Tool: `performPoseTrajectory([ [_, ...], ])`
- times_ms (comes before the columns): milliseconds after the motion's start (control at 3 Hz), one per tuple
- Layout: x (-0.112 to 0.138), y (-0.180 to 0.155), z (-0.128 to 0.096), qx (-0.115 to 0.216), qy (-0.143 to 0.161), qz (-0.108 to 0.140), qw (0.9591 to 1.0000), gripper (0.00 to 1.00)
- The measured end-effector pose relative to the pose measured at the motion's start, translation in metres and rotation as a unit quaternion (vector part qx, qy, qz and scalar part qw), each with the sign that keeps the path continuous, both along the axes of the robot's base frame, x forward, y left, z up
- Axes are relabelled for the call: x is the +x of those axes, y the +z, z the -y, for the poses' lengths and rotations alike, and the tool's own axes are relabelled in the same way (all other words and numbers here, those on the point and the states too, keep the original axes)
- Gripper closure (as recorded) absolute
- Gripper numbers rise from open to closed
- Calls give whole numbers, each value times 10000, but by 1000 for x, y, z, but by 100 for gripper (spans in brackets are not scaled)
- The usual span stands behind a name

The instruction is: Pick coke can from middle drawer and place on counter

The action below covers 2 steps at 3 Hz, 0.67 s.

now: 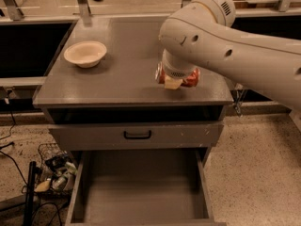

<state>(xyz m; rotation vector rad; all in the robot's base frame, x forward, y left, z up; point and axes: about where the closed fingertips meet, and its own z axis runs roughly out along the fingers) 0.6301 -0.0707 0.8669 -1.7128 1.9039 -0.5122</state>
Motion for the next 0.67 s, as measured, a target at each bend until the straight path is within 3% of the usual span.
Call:
performPoseTrajectory([
  [667,-8,-15,-8,-182,126,-171,9996,100],
])
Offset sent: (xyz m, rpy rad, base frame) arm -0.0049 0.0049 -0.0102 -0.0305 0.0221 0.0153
